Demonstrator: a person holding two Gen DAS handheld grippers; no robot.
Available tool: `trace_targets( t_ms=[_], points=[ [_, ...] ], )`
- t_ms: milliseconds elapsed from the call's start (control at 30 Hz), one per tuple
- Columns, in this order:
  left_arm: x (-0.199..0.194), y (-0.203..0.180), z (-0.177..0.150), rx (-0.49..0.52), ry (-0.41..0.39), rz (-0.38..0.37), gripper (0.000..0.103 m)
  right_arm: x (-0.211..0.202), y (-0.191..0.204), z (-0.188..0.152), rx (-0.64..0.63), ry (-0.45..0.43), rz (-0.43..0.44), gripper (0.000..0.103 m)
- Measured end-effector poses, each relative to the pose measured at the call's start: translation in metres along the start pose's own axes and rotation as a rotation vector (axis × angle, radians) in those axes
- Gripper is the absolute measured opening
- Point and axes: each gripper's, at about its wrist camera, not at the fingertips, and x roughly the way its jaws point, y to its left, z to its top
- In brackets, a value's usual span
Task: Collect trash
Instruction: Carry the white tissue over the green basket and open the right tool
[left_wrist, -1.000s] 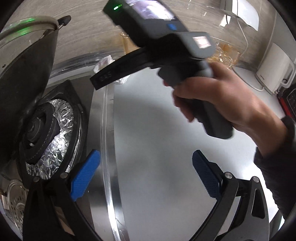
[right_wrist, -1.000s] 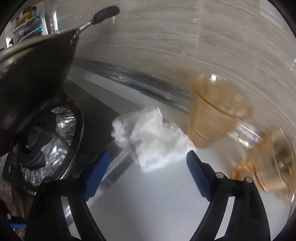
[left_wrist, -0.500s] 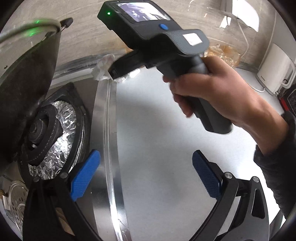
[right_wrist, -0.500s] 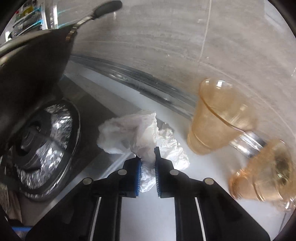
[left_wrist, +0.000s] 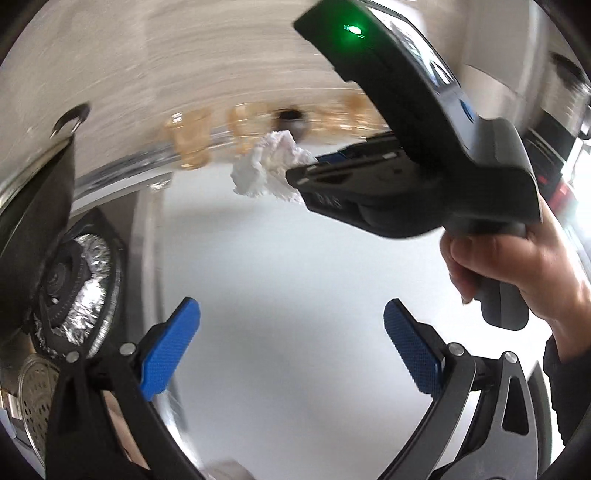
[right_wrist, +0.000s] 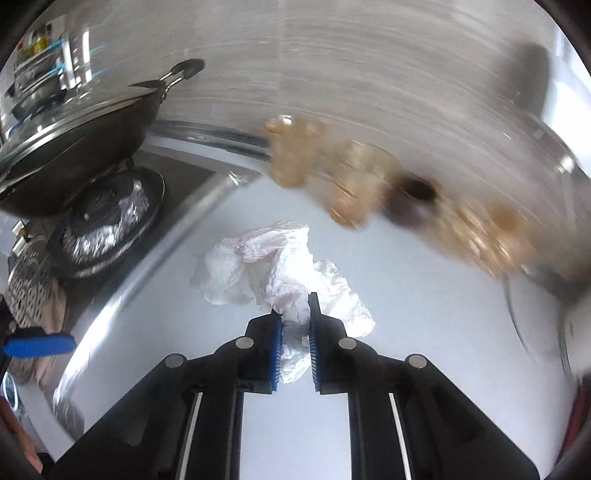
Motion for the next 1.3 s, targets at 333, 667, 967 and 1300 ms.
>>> trace_targets(
  t_ms=[333,667,967,1300],
  points=[
    [-0.061,-0.096,-0.041,0.133,-0.021,-0.107,0.095,-0.124,-0.022,-0.128,0.2,-0.01,-0.107,0.013],
    [-0.12,-0.182,-0.098,0.256,-0.037,-0.188,0.095,-0.259,-0.008,-0.286,0.395,-0.022,-0.219,0.013],
    [-0.137,-0.221,-0.147,0.313,0.003,-0.193,0.095,-0.295,0.031,-0.369,0.46,0.035,-0.227,0.013],
    [-0.126,-0.211,-0.164,0.282,0.053,-0.118,0.095,-0.259,0.054,-0.386,0.437,0.105,-0.164,0.016]
  ],
)
